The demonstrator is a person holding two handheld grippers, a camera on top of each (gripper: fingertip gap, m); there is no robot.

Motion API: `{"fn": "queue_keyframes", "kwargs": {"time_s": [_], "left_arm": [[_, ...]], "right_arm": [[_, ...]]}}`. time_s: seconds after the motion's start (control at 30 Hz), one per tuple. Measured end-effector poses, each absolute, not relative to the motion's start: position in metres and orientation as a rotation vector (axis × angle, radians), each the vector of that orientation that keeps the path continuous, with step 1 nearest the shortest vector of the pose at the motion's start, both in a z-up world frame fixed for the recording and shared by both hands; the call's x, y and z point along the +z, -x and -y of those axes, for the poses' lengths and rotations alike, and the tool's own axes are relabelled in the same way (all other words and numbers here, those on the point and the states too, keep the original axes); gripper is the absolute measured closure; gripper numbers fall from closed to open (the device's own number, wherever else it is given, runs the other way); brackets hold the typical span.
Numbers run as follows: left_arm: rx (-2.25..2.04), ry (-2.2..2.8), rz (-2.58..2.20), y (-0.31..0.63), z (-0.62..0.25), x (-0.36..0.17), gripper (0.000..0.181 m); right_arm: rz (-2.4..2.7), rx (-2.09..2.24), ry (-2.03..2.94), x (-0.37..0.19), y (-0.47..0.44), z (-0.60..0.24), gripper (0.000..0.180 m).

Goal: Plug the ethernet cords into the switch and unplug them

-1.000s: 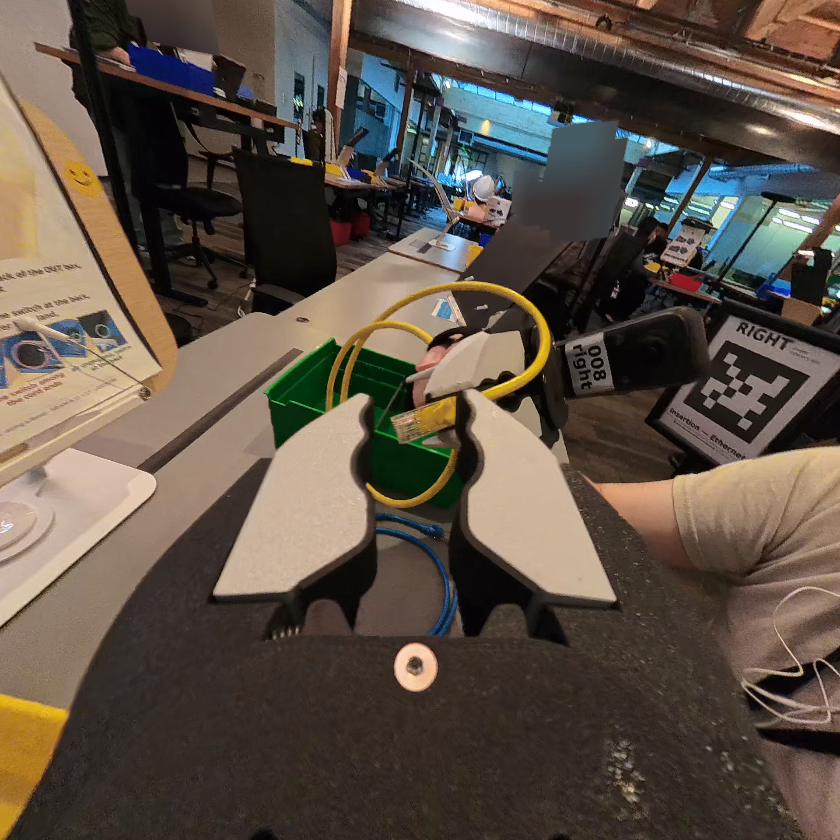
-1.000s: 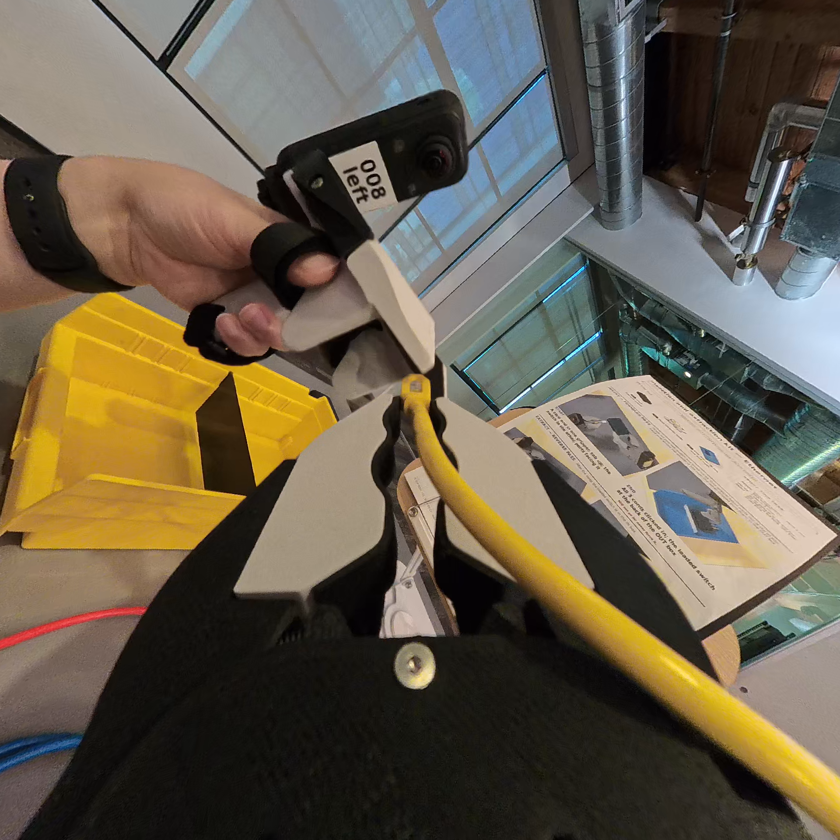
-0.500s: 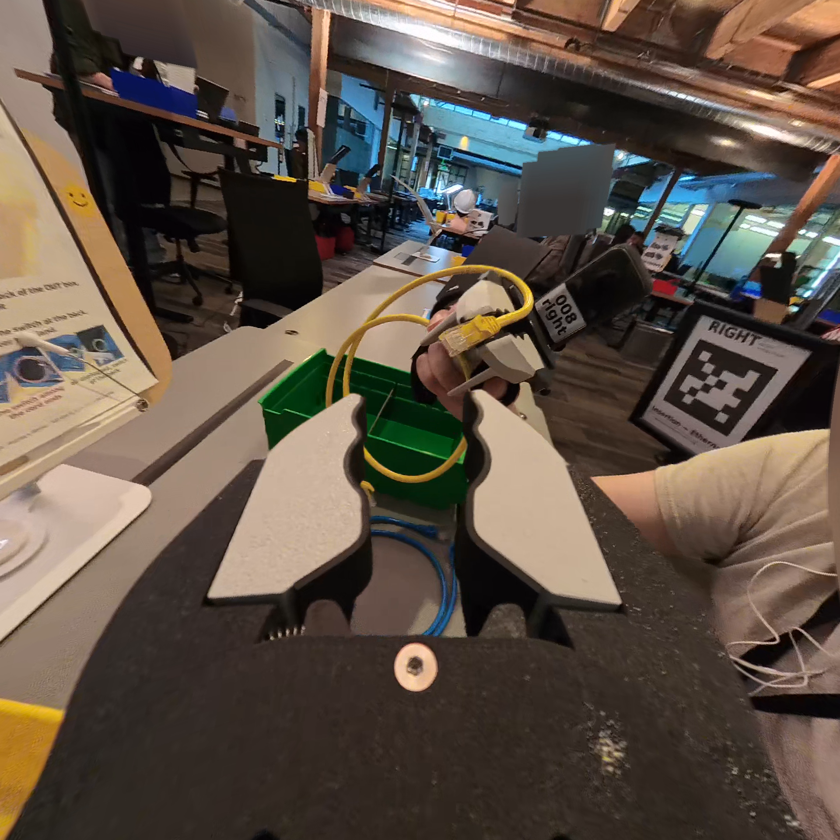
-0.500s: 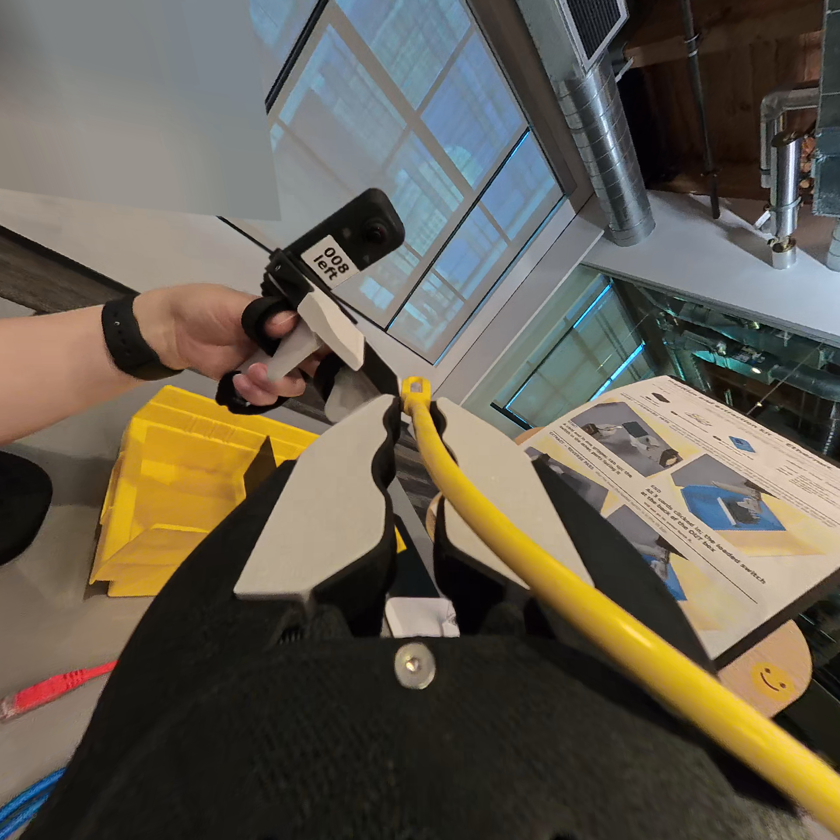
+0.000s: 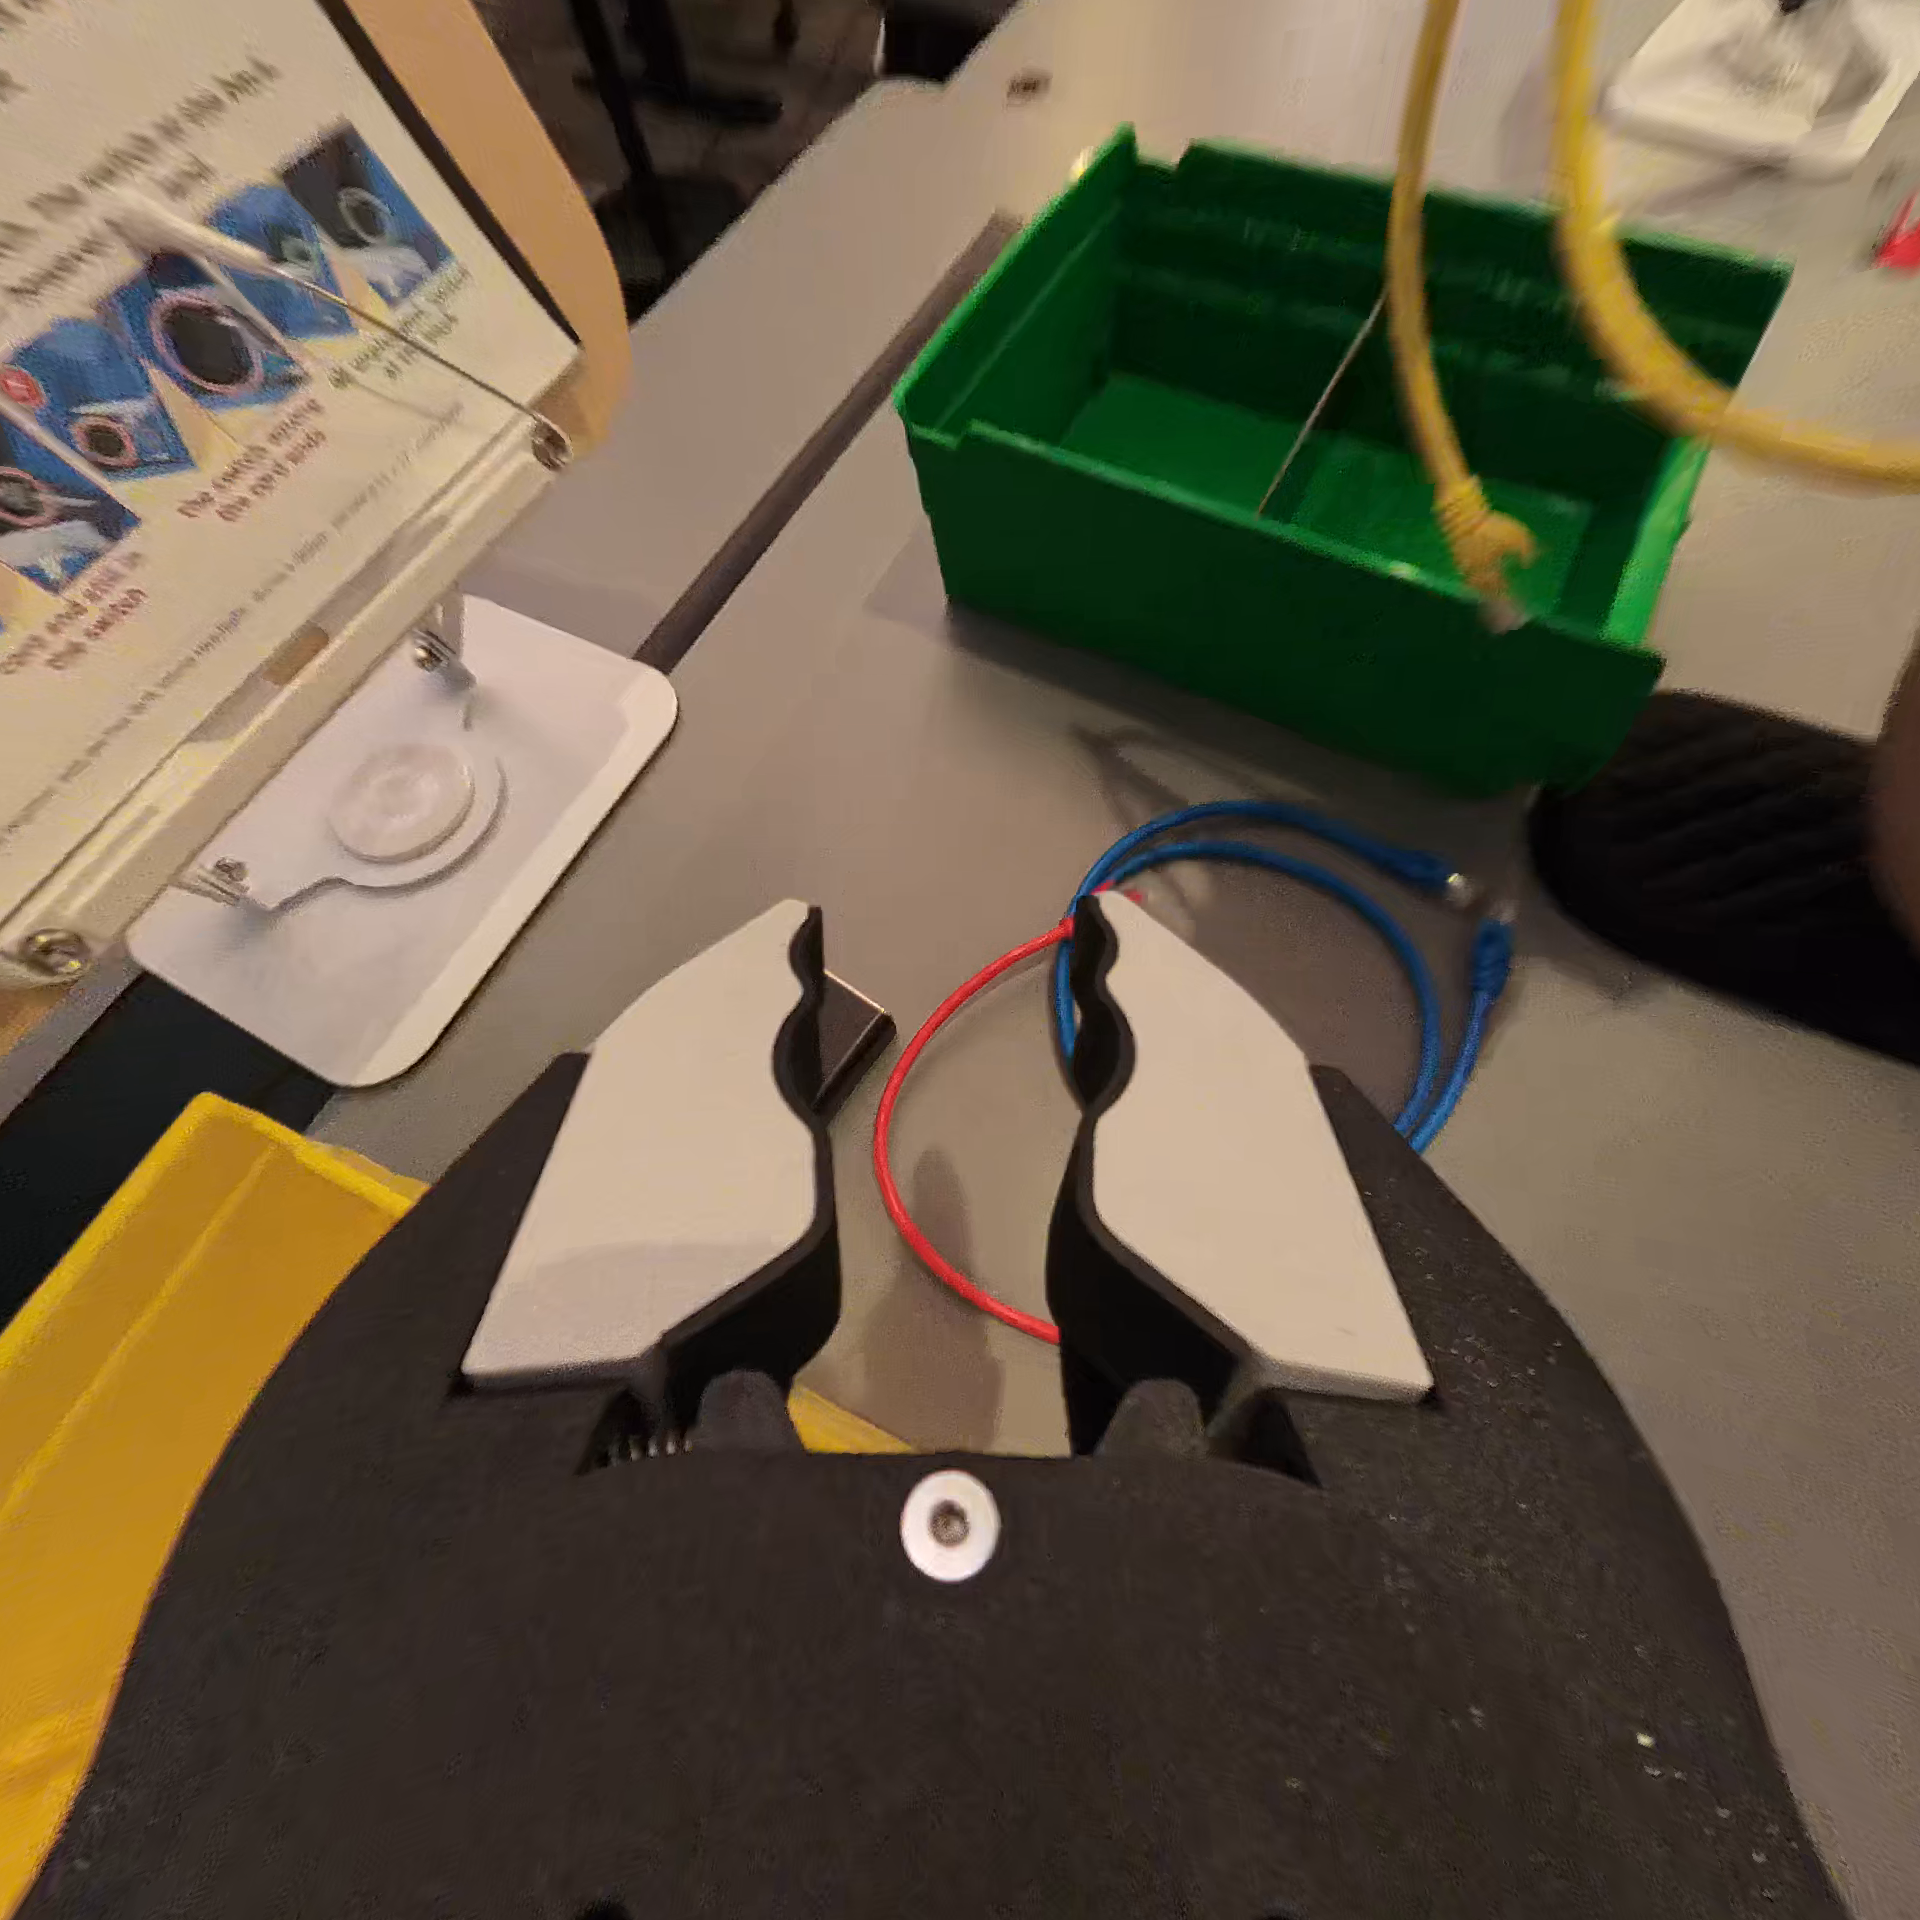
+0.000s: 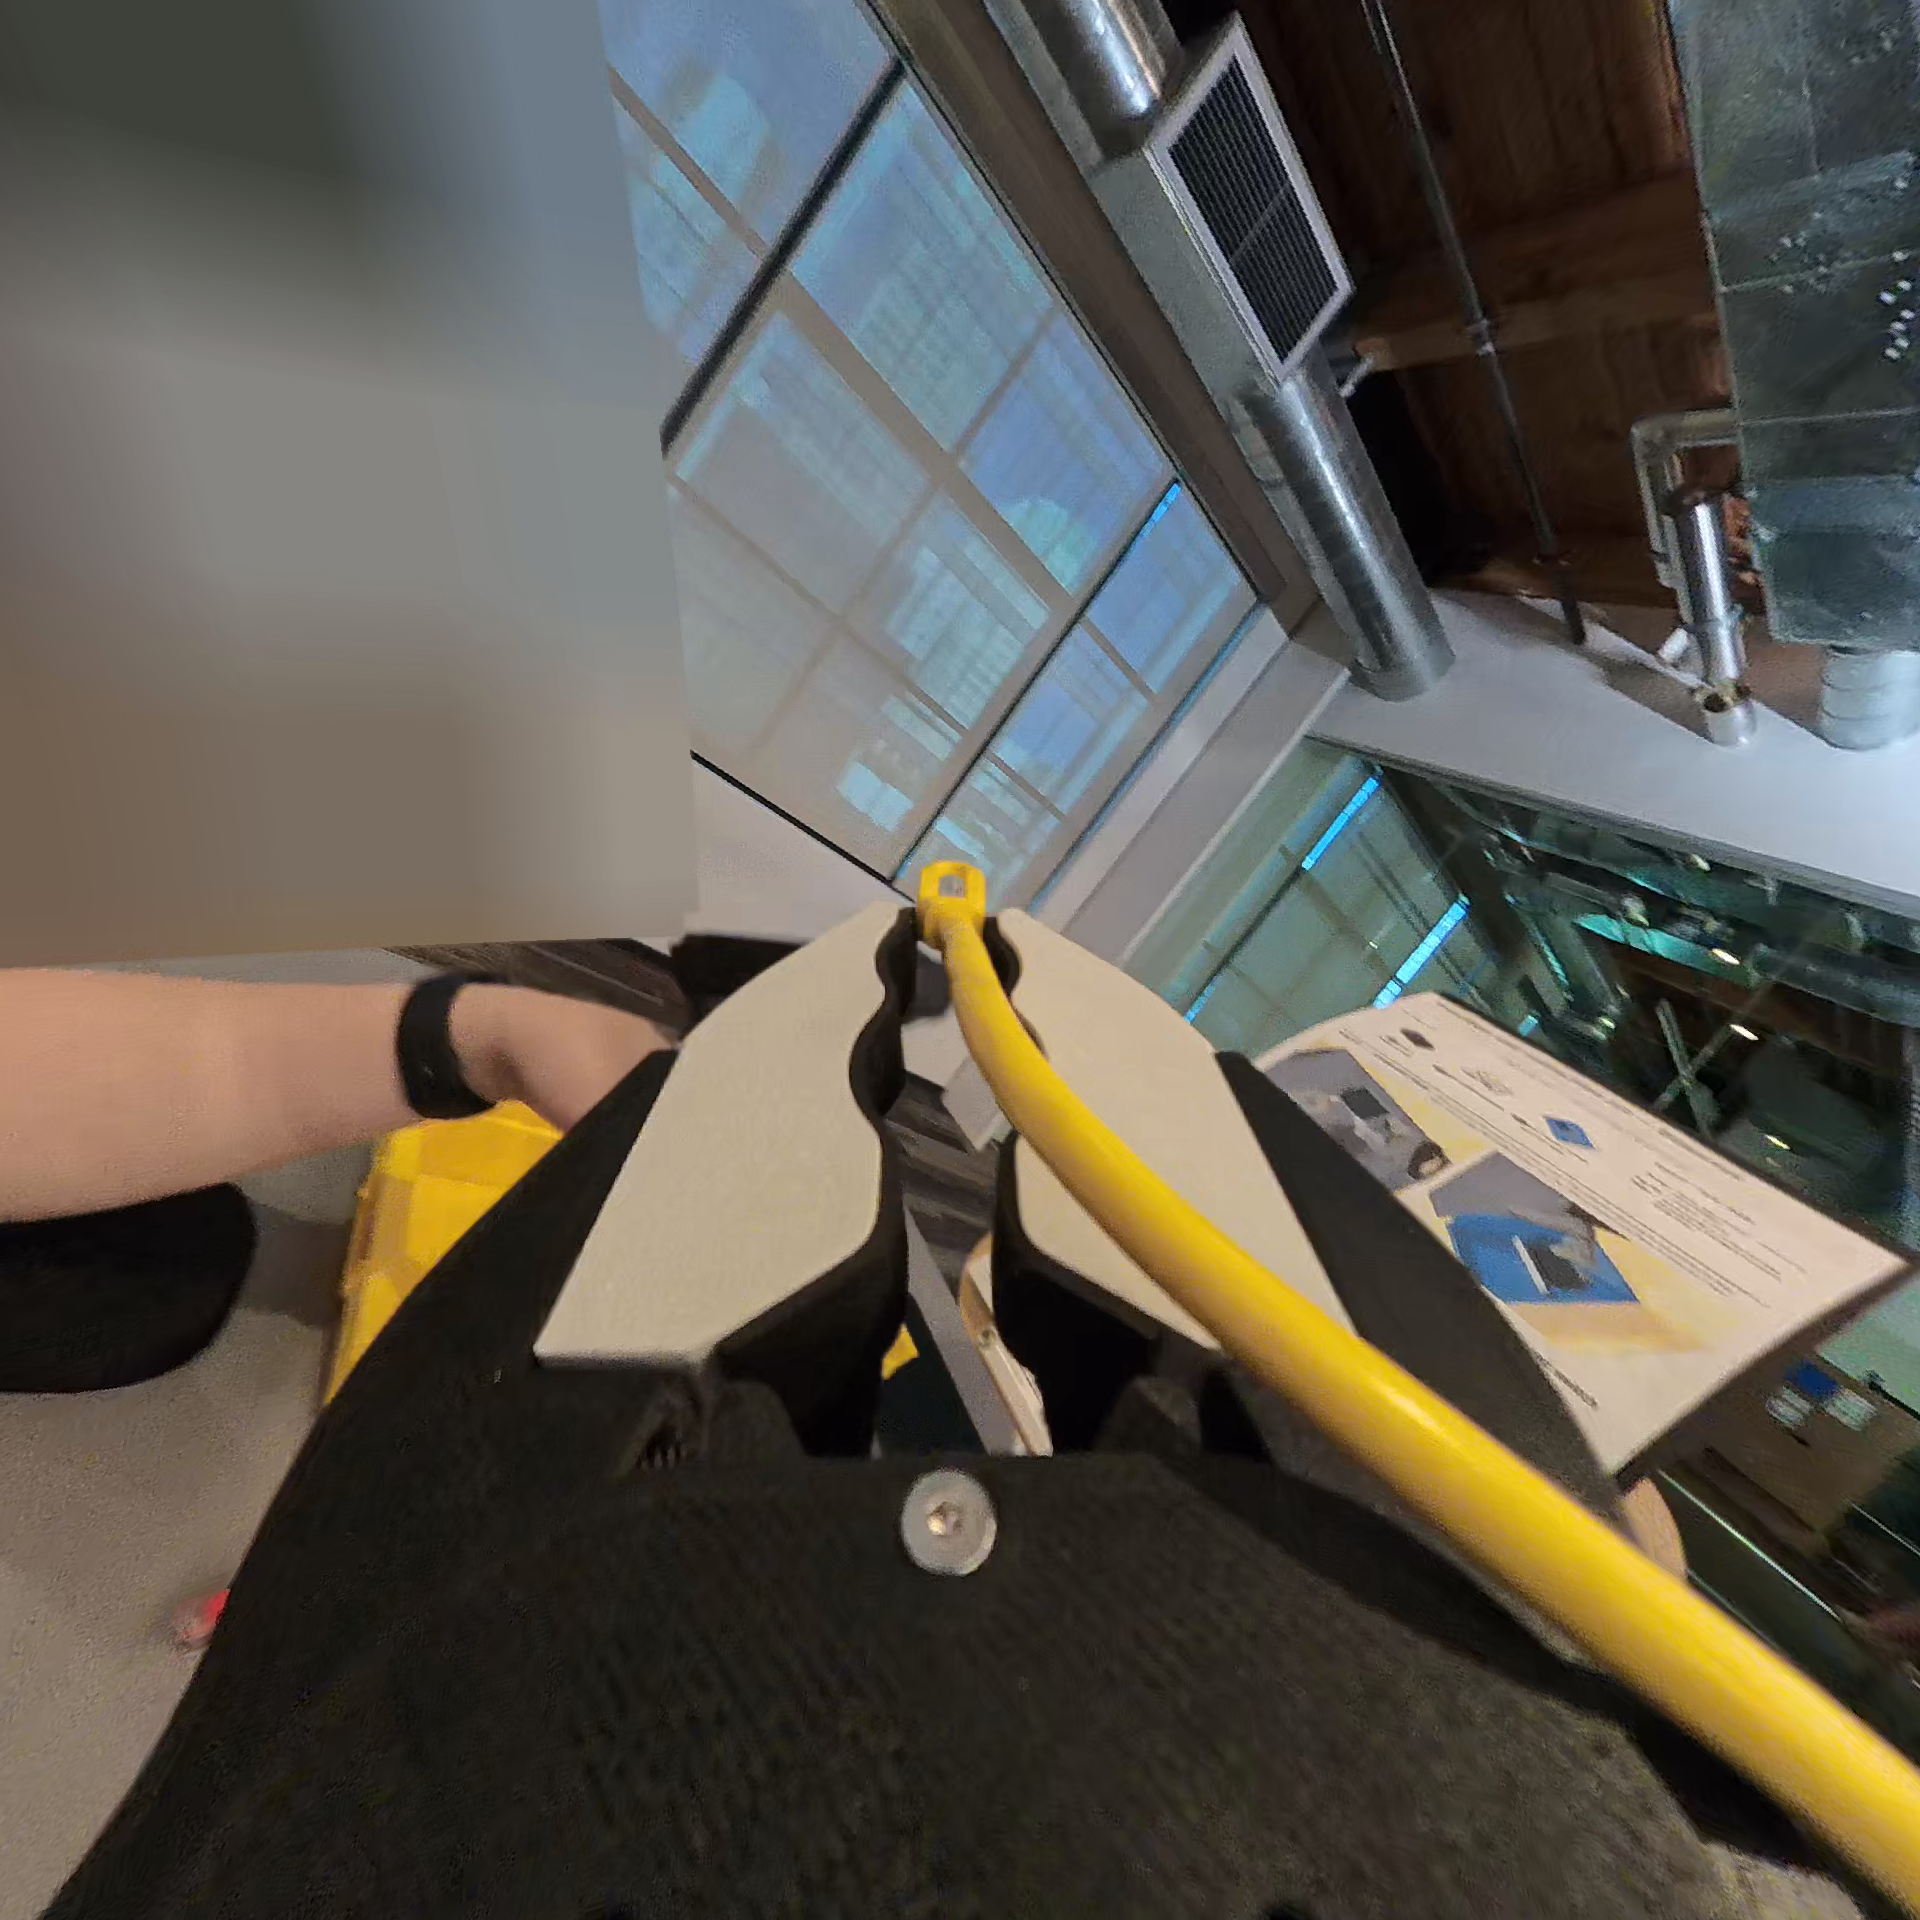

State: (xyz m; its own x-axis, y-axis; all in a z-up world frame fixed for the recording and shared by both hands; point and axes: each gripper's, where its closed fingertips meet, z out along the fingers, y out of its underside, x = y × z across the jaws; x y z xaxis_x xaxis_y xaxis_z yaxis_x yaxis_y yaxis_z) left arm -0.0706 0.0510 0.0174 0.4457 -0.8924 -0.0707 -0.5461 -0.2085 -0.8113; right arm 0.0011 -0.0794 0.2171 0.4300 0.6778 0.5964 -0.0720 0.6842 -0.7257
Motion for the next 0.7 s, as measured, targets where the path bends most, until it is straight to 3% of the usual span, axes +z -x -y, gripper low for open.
{"fn": "queue_keyframes", "kwargs": {"time_s": [0.5, 0.7], "left_arm": [[0.108, 1.925, -1.999, 0.062, -0.103, -0.103, 0.123], [0.100, 2.055, -2.162, 0.071, -0.115, -0.128, 0.122]], "right_arm": [[1.128, 0.647, 0.496, 0.225, -0.055, 0.139, 0.167], [1.154, 0.616, 0.510, 0.219, -0.056, 0.138, 0.167]]}}
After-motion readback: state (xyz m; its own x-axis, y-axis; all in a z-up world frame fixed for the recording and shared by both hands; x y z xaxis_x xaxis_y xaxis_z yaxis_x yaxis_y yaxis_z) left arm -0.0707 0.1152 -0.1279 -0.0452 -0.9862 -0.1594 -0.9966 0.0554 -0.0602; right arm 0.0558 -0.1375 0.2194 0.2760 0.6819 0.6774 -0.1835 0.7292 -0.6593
